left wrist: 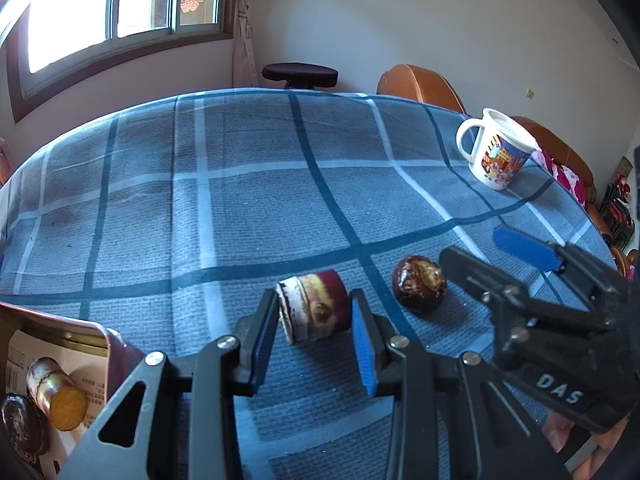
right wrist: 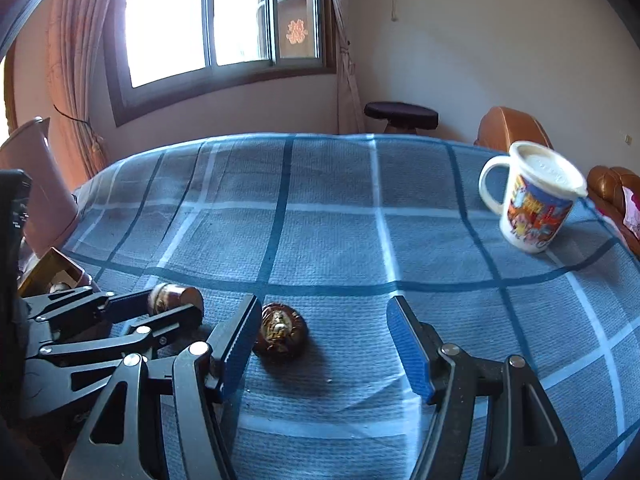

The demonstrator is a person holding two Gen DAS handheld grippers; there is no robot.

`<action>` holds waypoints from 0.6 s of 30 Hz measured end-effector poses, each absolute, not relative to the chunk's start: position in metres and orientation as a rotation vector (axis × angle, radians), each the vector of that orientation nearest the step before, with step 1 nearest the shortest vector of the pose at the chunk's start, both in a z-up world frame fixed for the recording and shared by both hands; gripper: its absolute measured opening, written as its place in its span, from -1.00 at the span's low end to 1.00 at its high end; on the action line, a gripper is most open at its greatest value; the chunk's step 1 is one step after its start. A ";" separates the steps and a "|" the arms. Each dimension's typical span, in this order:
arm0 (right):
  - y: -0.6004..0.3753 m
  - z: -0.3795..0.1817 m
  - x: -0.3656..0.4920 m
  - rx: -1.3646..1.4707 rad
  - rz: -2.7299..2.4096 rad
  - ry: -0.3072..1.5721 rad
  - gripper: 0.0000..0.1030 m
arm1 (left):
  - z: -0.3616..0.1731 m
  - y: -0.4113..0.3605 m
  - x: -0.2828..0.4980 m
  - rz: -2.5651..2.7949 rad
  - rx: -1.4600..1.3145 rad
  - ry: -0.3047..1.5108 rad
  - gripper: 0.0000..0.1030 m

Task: Organize fruits
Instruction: 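Grasp the shiny brown fruit with the right gripper while the left gripper grasps the small jar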

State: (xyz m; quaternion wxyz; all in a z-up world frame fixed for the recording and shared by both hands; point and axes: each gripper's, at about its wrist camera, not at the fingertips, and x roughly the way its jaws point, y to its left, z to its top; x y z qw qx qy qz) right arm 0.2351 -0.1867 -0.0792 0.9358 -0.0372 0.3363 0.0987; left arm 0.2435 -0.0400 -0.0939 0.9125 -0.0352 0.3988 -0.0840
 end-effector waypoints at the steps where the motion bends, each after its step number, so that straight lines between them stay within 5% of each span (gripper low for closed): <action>1: -0.186 -0.081 0.237 -0.064 0.205 0.703 0.29 | -0.094 -0.037 0.244 -0.171 -0.076 0.823 -0.27; 6: -0.178 -0.087 0.243 -0.063 0.253 0.755 0.28 | -0.094 -0.021 0.246 -0.138 -0.088 0.823 -0.27; 9: -0.174 -0.091 0.246 -0.072 0.272 0.782 0.07 | -0.094 -0.019 0.245 -0.126 -0.086 0.821 -0.27; 18: -0.150 -0.105 0.252 -0.182 0.308 0.865 -0.15 | -0.093 -0.018 0.242 -0.141 -0.084 0.810 -0.27</action>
